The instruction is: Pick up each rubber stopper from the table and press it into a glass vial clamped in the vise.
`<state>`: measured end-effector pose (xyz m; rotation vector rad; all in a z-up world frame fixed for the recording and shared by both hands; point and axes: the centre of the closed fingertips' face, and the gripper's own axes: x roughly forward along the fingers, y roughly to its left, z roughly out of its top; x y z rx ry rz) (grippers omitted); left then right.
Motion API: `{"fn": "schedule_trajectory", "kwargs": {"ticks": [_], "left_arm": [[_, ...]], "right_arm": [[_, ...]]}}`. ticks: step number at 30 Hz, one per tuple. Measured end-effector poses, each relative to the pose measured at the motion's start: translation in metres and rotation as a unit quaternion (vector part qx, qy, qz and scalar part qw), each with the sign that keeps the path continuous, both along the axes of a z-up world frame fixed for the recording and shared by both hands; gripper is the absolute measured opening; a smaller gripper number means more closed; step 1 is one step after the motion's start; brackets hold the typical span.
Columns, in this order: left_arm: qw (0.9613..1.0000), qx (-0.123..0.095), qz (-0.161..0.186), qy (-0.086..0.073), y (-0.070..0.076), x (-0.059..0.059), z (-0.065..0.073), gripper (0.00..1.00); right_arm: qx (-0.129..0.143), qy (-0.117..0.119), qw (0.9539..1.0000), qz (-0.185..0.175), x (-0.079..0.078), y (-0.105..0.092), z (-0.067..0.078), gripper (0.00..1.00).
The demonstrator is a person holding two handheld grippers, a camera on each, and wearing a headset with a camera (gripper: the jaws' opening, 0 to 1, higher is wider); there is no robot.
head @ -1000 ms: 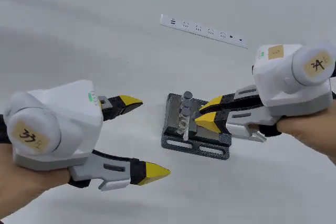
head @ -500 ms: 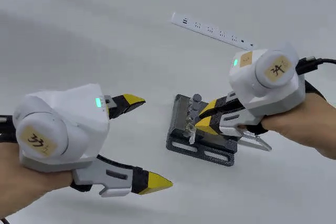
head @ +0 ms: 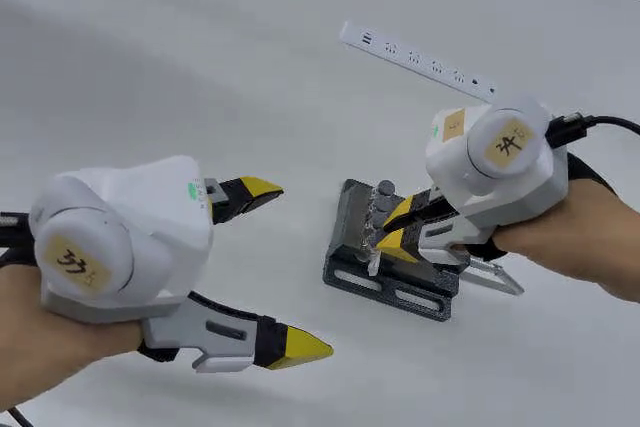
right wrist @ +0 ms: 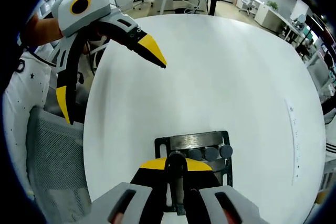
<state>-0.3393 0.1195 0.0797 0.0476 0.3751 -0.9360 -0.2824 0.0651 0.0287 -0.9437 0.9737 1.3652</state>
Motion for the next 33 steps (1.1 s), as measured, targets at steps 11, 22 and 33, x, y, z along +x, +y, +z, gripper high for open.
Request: {"fn": "schedule_trajectory", "kwargs": {"ticks": [11,22,33], "left_arm": [[1.0,-0.001,-0.001,0.001,-0.0006,-0.0011,-0.0023,0.86],[1.0,-0.005,-0.001,0.002,-0.0012,-0.0015,-0.0026,0.84],[0.9999,-0.007,-0.009,-0.001,-0.0071,-0.0006,0.0,0.84]], "right_arm": [[-0.013,-0.004,0.9999,0.009,0.0006,-0.002,-0.0012,0.05],[-0.028,-0.007,0.9995,0.01,-0.0001,-0.0015,-0.0034,0.05],[-0.028,-0.013,0.9993,0.021,0.001,0.0015,-0.0036,0.06]]}}
